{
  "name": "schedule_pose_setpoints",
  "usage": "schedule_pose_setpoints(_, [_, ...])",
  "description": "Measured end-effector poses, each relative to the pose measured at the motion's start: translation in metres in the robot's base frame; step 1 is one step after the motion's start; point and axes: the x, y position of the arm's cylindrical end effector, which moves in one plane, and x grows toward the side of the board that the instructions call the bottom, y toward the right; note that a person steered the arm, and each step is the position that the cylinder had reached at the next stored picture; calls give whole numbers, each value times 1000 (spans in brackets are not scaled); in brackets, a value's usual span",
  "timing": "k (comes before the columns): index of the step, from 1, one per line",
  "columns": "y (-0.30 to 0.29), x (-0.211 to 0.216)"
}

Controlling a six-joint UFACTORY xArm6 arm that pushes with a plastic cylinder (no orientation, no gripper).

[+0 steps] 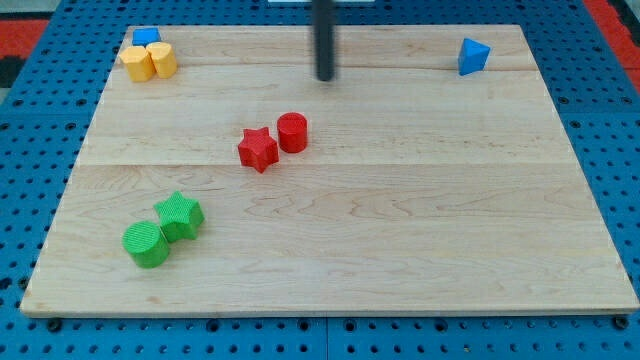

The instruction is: Move the blue triangle to the top center

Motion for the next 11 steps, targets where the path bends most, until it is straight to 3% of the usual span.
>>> schedule_pose_setpoints(1, [138,3])
schedule_pose_setpoints(2, [214,-32])
schedule_pose_setpoints(3, [113,-72])
schedule_pose_setpoints(4, [4,-70])
schedule_pose_setpoints(5, [110,-91])
schedule_pose_setpoints(6, [199,-71])
schedule_pose_setpoints(8, [190,-40])
schedule_pose_setpoints(9, [144,-17])
schedule_pose_setpoints(10, [31,-18])
schedule_pose_setpoints(11, [-35,-28])
